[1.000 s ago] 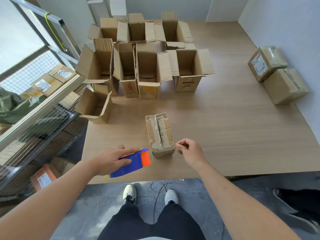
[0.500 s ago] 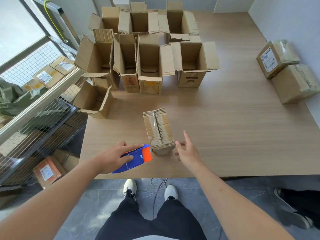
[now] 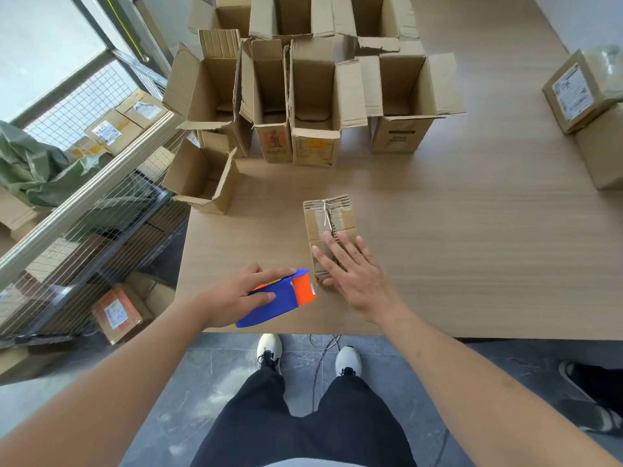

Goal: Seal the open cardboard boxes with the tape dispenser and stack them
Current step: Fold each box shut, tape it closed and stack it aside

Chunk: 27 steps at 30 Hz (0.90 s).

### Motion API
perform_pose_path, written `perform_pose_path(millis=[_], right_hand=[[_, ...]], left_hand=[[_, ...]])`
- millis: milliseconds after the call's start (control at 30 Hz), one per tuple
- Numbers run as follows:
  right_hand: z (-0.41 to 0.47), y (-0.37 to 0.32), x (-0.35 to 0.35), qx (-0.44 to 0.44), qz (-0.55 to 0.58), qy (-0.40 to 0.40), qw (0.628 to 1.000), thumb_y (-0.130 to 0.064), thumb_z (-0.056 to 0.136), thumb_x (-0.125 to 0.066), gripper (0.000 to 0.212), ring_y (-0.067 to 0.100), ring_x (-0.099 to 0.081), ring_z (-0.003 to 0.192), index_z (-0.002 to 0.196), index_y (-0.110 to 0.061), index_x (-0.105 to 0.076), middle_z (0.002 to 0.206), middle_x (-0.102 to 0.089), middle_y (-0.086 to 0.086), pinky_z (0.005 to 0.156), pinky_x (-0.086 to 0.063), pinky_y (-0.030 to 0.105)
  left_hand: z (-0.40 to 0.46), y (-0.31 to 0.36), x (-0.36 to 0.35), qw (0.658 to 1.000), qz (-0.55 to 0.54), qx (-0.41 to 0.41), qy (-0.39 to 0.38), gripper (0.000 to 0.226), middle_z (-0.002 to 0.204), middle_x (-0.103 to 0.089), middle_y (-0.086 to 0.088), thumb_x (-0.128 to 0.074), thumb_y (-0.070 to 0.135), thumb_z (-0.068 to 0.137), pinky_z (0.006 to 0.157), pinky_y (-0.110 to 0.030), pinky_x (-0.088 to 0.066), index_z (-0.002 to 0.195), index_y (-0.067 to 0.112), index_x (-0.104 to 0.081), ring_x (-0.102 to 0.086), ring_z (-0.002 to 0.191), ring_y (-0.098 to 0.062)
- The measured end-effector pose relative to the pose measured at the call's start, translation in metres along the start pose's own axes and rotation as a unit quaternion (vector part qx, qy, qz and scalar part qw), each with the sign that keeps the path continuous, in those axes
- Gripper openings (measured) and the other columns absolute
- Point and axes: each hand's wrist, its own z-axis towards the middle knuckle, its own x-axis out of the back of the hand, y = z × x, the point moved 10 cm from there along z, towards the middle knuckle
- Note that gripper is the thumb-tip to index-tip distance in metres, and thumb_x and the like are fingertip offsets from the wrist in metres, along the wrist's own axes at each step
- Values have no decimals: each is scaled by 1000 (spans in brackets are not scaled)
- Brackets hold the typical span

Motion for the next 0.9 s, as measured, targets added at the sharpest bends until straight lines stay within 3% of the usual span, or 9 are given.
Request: perform_pose_path(millis=[167,433,500,667,800,900], right_hand=[[1,1,-5,11,13,8,1000,-50,108,-38,50,27,-25,154,156,-38,-36,167,-27,6,125,-23,49],[2,3,-6,8,30,-59,998,-48,107,-36,51,27,-18,156,157,-41,-31,168,-21,5,126,-16,49],[1,3,-6,0,34,-73,997,-49,107,-34,52,27,-17,156,158,-42,-29,169,-19,4,127,-15,49],[2,2,-6,-14,46,-95,994,-59,106,-27,54,26,-13,157,158,-44,-26,170,-15,1,127,-11,48],[3,0,-4,-22,60,-101,993,-62,103,-32,57,26,-16,156,157,-45,-29,169,-17,1,127,-12,49],[3,-1,-4,-25,58,-114,992,-56,104,-39,56,26,-15,157,157,-46,-26,170,-14,-1,127,-13,49]], left_hand=[[-7,-10,-3,999,-44,2,-14,57,112,-47,4,-49,27,107,96,-36,-43,141,71,-36,-53,103,-19],[-20,-19,12,998,-40,22,-40,53,117,-51,12,-45,27,110,106,-36,-38,144,66,-37,-53,111,-8],[-20,-20,12,998,-20,36,-39,52,116,-50,10,-44,29,110,104,-37,-40,146,65,-34,-54,107,-11],[-4,-11,5,995,74,64,-12,48,110,-50,4,-39,41,108,81,-33,-39,148,66,-26,-54,97,-13],[19,4,-6,993,75,89,-24,46,123,-61,1,-37,37,107,85,-36,-39,152,49,-34,-56,105,-22],[31,12,-2,990,81,102,-43,37,120,-64,-2,-36,31,106,85,-36,-39,140,32,-48,-57,105,-26]])
